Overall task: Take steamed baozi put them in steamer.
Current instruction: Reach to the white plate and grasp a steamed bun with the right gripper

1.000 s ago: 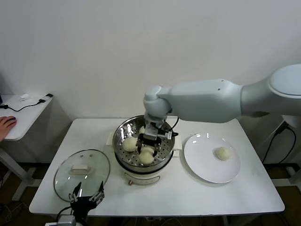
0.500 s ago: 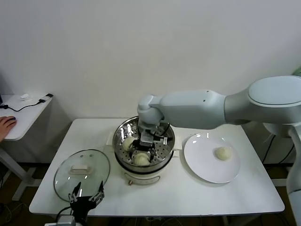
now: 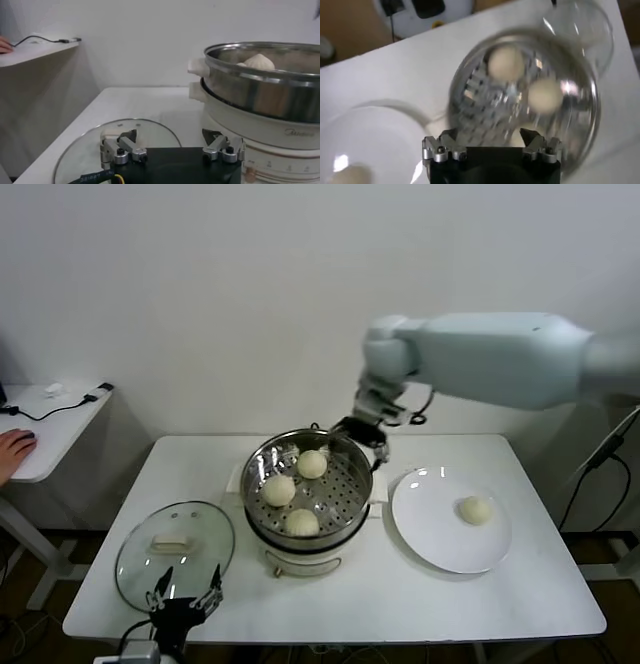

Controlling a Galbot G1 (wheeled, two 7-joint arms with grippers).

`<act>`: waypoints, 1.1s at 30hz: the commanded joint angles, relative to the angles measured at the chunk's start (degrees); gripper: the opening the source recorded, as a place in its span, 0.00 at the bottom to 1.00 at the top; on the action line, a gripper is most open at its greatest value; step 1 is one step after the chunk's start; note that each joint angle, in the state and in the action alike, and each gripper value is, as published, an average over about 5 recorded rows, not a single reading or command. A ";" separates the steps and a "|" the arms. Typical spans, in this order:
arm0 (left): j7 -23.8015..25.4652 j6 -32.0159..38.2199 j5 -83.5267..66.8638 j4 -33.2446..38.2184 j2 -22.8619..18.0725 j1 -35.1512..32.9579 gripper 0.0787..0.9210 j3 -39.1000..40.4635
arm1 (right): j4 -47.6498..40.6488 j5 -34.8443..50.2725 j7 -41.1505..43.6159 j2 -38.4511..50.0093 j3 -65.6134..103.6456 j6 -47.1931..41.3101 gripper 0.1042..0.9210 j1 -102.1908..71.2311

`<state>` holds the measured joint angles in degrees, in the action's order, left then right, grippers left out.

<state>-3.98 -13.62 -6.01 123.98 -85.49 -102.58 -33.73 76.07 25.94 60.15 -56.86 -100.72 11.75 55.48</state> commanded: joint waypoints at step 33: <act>0.25 0.31 2.05 -1.23 -1.28 -2.20 0.88 -0.35 | -29.35 -13.68 -1.85 7.53 27.38 -18.83 0.88 -43.04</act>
<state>-3.72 -13.36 -3.96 122.96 -86.79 -104.69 -34.06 53.12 13.79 58.42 -45.17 -77.82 -6.28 17.85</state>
